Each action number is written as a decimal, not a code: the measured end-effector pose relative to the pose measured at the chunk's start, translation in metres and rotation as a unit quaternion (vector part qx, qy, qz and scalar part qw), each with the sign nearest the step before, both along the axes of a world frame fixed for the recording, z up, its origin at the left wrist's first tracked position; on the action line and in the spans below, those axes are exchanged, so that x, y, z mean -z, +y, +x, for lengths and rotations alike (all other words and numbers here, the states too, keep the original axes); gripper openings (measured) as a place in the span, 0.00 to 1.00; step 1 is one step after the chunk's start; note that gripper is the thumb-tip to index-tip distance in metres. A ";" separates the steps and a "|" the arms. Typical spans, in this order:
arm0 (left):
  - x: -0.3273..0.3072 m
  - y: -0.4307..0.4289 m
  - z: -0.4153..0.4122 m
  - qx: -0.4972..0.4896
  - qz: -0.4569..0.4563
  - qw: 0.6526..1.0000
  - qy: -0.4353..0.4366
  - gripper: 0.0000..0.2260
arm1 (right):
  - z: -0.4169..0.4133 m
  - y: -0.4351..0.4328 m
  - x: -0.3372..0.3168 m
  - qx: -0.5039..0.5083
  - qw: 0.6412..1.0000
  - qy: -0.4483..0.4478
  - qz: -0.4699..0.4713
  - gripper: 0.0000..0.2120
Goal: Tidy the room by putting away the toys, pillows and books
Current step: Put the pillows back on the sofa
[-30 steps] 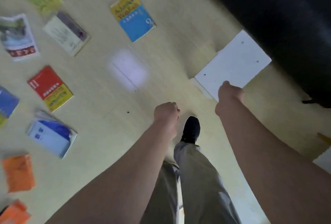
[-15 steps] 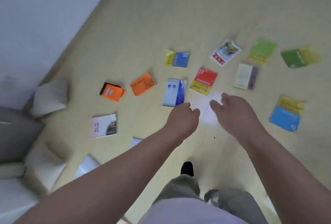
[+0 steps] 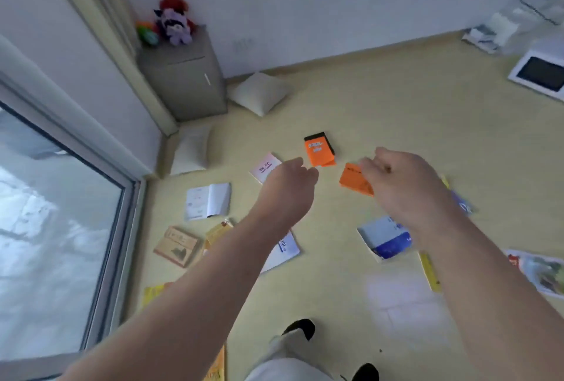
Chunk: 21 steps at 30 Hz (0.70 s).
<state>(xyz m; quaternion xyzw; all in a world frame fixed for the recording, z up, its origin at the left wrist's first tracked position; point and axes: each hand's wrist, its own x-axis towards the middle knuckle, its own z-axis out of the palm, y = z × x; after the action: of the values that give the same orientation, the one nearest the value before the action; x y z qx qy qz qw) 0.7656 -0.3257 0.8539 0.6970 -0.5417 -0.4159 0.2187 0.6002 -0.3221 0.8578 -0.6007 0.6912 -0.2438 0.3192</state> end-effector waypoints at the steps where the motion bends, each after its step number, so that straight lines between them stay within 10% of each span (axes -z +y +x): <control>1: -0.003 0.005 0.008 -0.031 -0.006 1.000 -0.003 0.16 | 0.005 -0.001 -0.005 -0.023 1.000 0.004 -0.009 0.20; 21: 0.000 -0.030 0.198 -0.343 -0.066 0.932 0.094 0.07 | 0.187 -0.118 0.000 -0.278 0.958 0.006 -0.064 0.21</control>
<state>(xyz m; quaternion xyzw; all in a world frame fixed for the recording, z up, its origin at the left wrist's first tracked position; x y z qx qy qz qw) 0.9640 -0.3557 0.8539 0.7818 -0.2731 -0.3425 0.4438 0.7868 -0.4404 0.8581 -0.7900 0.4817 -0.1848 0.3312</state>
